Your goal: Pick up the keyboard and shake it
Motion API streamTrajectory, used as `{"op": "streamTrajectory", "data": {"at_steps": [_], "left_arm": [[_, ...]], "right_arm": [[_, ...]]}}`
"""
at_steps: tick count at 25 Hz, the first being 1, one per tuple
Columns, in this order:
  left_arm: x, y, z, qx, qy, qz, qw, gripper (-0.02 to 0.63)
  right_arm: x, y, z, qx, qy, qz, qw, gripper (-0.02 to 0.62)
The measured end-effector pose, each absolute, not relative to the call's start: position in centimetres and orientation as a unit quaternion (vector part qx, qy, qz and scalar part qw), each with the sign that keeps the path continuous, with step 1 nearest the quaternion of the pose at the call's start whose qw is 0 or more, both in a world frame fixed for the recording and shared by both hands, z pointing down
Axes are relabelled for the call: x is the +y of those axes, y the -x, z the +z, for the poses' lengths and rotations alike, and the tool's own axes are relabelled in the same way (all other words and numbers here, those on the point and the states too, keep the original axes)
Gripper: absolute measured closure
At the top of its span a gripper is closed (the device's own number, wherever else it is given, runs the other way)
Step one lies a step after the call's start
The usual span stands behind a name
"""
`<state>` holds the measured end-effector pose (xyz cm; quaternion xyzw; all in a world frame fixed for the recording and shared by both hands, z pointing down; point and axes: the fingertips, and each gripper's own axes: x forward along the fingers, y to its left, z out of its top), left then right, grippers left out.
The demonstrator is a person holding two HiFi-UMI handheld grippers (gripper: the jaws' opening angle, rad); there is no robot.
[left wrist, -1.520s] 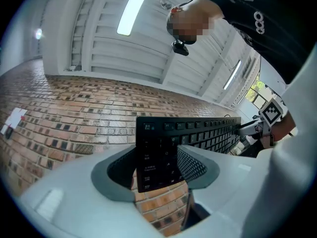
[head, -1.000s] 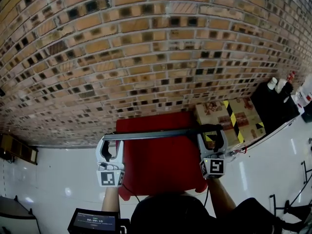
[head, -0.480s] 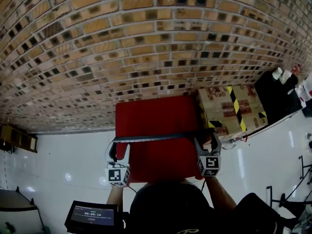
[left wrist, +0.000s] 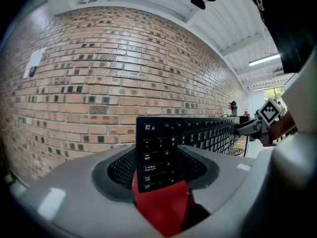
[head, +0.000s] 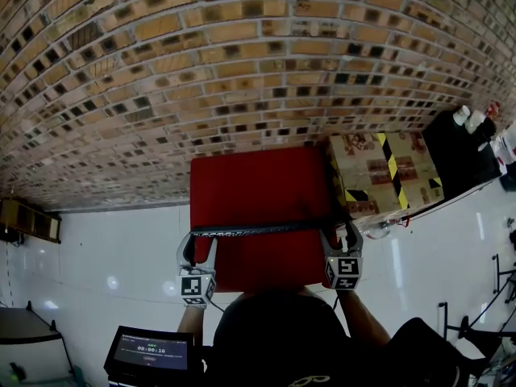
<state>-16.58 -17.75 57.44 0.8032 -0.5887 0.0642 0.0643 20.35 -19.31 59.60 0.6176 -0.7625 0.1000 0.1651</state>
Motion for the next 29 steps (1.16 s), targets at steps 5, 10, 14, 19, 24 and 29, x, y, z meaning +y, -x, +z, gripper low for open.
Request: {"op": "streamTrajectory", "data": {"at_steps": [5,10,14,19,24,29], "left_arm": [[-17.63,16.52,57.38,-0.591,-0.801,0.066,0.065,0.348],[-17.53,16.65,57.67,-0.593,-0.800,0.067,0.065,0.348],[-17.37,16.55,57.82,-0.594,-0.798,0.068,0.071,0.348],[-17.23,16.47,57.73,-0.594,-0.798,0.069,0.071,0.348],[-17.22,16.35,57.53,-0.596,-0.797,0.067,0.068,0.348],[-16.80,16.28,57.55,-0.598,-0.795,0.070,0.072,0.348]], "right_arm": [[-19.31,-20.36,59.75,-0.762,-0.617,0.098,0.171,0.262],[-19.43,-20.34,59.65,-0.762,-0.616,0.100,0.172,0.262],[-19.43,-20.45,59.74,-0.761,-0.617,0.100,0.176,0.262],[-19.34,-20.39,59.78,-0.763,-0.615,0.102,0.174,0.262],[-19.38,-20.54,59.72,-0.764,-0.614,0.100,0.172,0.262],[-19.10,-20.60,59.69,-0.764,-0.613,0.102,0.175,0.262]]}}
